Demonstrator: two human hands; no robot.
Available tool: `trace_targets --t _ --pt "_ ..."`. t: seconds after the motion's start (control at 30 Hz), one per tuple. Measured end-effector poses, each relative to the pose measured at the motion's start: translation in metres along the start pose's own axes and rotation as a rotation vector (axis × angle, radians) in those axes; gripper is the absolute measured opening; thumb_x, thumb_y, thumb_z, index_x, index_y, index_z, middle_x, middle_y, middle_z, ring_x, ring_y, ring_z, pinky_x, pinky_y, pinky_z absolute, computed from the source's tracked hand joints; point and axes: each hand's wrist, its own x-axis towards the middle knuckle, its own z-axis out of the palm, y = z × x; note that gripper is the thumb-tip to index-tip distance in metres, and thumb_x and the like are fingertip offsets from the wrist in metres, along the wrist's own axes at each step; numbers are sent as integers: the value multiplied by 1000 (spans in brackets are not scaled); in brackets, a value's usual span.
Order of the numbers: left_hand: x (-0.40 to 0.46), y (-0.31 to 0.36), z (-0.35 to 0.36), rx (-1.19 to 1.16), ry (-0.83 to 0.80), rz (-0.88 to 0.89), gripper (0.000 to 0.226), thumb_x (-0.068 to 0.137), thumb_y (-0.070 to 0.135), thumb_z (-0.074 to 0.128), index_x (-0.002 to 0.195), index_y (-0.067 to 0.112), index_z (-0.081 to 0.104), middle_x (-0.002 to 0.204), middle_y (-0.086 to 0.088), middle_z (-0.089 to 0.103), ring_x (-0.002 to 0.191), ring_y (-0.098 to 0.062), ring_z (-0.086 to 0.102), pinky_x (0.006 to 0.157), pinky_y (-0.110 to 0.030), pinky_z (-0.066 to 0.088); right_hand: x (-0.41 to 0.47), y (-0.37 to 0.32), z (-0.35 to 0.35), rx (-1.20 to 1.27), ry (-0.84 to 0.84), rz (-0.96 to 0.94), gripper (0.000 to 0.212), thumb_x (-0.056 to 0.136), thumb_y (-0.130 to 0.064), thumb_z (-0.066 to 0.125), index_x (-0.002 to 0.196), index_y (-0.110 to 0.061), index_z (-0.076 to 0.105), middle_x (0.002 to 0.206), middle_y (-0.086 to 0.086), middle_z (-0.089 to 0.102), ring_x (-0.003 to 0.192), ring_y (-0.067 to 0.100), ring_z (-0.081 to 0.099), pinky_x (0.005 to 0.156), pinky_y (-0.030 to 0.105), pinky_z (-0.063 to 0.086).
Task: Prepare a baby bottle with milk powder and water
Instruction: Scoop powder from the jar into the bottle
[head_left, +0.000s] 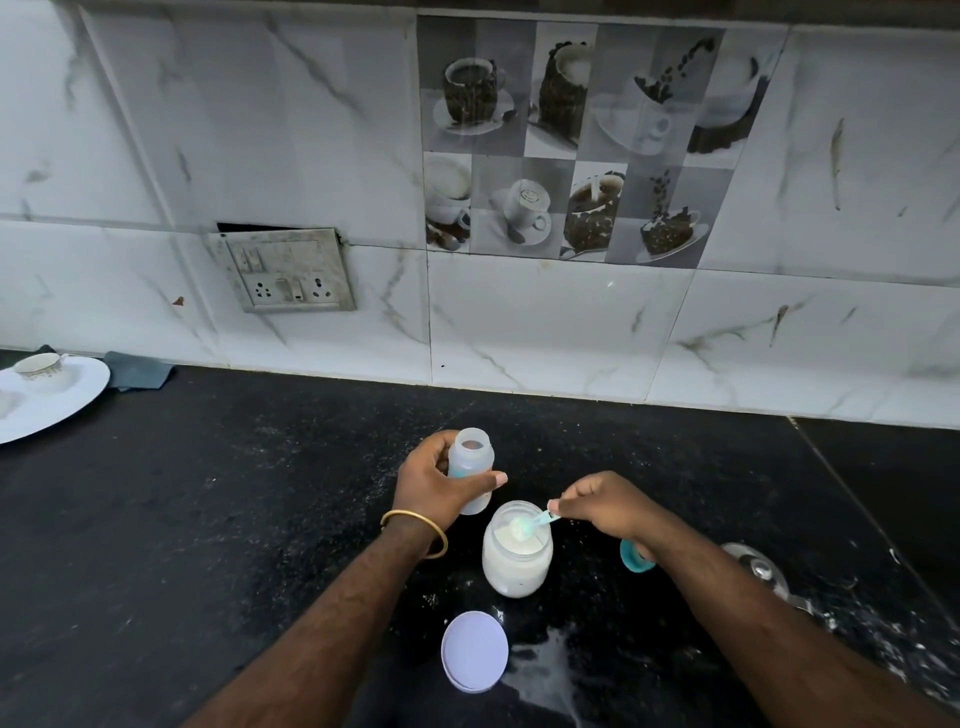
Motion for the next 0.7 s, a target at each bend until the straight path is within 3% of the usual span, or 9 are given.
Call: trace_targets --t 0.3,0.47,0.6,0.7 --pt "-2 6 7 -4 -16 -5 52 55 21 96 100 22 70 98 6 73 90 -14 70 80 -33 60 -7 14 1 82 -3 -1 20 82 -34 79 74 -15 75 67 -6 64 66 7 54 65 25 42" --pt "0 9 7 -9 -17 3 52 56 20 96 101 20 69 98 6 73 90 -14 70 77 -28 60 -16 9 -9 218 -10 76 22 85 -40 75 87 -18 77 88 -2 71 87 11 63 70 27 50" --pt "2 10 6 -23 -15 5 55 56 21 96 103 22 69 101 5 72 91 -14 69 78 -29 59 -27 3 -21 355 -27 121 18 86 -39 74 89 -21 75 86 -4 74 75 11 66 64 27 52" --pt "2 11 8 -35 -23 9 55 54 21 96 102 23 69 100 7 72 90 -11 69 76 -25 59 -36 -6 -34 434 -32 124 16 86 -35 74 92 -20 73 73 -5 69 62 10 63 57 26 51"
